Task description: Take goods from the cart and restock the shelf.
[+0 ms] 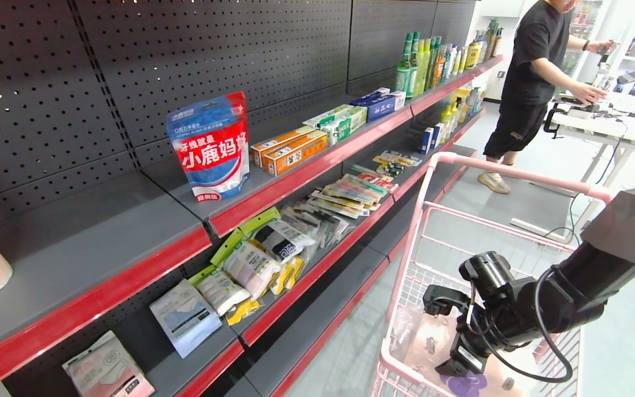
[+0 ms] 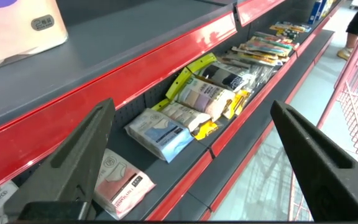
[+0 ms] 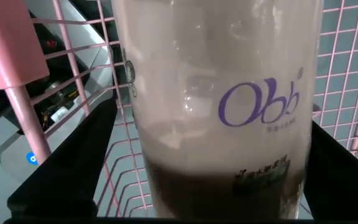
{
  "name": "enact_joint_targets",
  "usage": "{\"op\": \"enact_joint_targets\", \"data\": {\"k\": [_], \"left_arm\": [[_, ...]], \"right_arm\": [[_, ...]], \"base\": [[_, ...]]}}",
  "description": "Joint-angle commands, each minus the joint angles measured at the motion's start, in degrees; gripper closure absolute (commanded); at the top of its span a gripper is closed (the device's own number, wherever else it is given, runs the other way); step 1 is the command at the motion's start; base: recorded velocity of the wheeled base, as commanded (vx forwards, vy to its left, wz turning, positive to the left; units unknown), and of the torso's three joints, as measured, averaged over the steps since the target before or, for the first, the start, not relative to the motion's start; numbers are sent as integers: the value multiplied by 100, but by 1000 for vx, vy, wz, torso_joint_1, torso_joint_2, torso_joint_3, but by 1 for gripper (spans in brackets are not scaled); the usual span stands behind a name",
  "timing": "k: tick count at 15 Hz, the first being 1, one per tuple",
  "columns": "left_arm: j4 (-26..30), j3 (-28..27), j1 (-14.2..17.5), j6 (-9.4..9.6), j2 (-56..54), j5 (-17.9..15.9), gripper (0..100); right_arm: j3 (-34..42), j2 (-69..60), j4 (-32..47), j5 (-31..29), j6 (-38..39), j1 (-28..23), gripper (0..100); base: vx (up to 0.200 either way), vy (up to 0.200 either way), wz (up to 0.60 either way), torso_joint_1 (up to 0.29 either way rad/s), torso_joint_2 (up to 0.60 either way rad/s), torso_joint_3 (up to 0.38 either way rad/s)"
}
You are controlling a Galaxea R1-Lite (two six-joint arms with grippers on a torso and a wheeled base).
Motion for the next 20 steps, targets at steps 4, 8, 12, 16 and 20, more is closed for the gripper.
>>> {"op": "enact_joint_targets", "data": {"k": [4, 8, 12, 16, 20], "left_arm": [[-1, 0, 2, -1, 0, 1, 0], [-1, 0, 2, -1, 0, 1, 0], [-1, 0, 2, -1, 0, 1, 0], [-1, 0, 2, -1, 0, 1, 0], [-1, 0, 2, 8, 0, 1, 0]], "right_arm": [[-96, 69, 1, 6, -17, -30, 0], [-193, 51, 1, 6, -25, -39, 0], [-237, -81, 10, 6, -192, -39, 0], [-123, -142, 54, 6, -342, -47, 100], [-44, -327, 388, -21, -333, -30, 100]], "base": [[0, 0, 0, -73, 164, 96], [0, 0, 0, -173, 405, 239], [0, 0, 0, -27, 65, 38], [0, 0, 0, 0, 0, 0], [0, 0, 0, 0, 0, 0]]}}
